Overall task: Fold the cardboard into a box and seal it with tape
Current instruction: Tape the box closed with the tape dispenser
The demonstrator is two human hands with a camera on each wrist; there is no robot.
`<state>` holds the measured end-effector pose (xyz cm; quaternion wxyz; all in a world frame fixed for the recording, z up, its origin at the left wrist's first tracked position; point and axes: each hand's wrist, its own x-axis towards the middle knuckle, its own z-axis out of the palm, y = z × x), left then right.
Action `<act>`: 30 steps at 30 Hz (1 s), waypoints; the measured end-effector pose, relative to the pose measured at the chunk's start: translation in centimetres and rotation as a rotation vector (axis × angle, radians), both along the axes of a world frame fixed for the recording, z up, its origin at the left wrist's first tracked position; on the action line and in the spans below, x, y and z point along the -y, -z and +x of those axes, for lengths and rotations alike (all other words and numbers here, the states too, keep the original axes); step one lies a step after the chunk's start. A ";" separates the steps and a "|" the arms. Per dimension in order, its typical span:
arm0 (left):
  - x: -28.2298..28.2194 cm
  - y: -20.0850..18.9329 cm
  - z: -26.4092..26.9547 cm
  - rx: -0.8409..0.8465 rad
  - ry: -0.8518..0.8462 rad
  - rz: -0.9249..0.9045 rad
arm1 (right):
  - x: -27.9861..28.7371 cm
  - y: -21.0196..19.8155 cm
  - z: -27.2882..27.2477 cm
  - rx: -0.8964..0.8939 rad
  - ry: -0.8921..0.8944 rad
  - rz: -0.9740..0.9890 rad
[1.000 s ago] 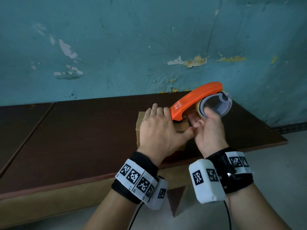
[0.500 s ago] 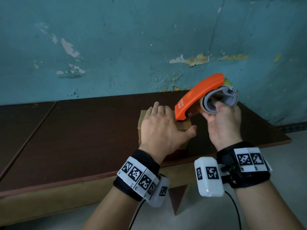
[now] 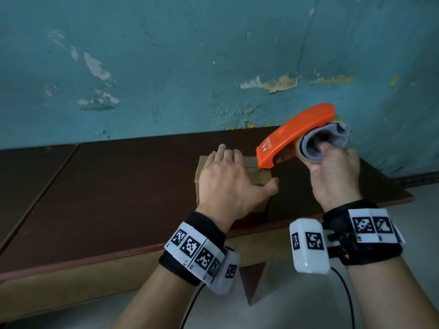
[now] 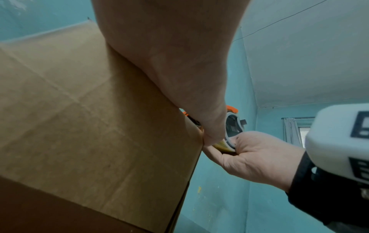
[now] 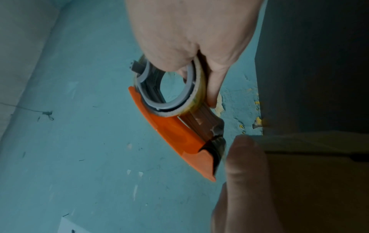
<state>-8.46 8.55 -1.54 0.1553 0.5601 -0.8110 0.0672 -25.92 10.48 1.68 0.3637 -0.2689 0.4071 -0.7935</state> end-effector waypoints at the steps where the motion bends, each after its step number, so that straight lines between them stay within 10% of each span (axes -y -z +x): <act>1: 0.0 0.0 0.0 0.004 -0.001 0.001 | 0.0 0.0 -0.1 -0.019 -0.004 -0.003; 15: -0.2 -0.2 0.0 0.006 -0.001 0.012 | 0.4 0.2 -0.3 -0.539 0.237 0.088; 30: -0.4 0.5 -0.9 -0.025 0.118 -0.031 | 0.1 0.8 -0.1 -0.546 0.226 0.117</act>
